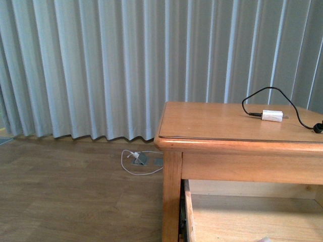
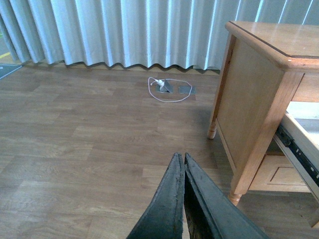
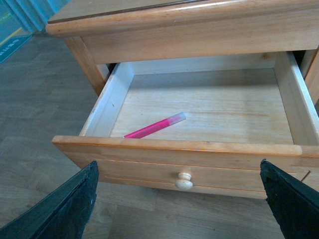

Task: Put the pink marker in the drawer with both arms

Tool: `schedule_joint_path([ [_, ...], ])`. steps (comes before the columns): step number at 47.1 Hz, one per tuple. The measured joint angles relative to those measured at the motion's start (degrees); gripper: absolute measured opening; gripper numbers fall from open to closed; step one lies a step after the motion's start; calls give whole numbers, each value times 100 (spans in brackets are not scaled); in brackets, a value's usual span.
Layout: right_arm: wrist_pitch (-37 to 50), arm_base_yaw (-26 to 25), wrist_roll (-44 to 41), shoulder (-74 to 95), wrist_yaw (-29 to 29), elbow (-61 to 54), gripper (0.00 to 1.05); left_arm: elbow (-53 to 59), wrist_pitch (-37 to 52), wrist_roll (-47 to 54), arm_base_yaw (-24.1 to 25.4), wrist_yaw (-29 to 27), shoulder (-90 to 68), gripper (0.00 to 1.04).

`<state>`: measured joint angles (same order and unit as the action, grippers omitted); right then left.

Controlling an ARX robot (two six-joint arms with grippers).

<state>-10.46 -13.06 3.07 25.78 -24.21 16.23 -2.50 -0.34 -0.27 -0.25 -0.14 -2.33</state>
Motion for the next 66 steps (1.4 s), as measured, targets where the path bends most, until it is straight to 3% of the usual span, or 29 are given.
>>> schedule_joint_path([
  [15,0,0,0,-2,-2,2,96,116,13,2,9,2,212,4],
  [20,0,0,0,-2,-2,2,96,116,13,2,9,2,212,29],
  [23,946,197,-496,-221,944,-284,96,116,13,2,9,2,212,43],
  [25,1049,249,-791,-295,1163,-295,96,116,13,2,9,0,212,54],
  [38,-940,190,-1703,671,535,33,96,116,13,2,9,2,214,100],
  [42,-990,173,-1919,1088,509,50,96,116,13,2,9,2,214,98],
  [51,-98,188,-2087,2448,778,129,96,116,13,4,9,2,214,99],
  [66,1434,890,-1818,4395,1547,496,96,116,13,4,9,2,214,99],
])
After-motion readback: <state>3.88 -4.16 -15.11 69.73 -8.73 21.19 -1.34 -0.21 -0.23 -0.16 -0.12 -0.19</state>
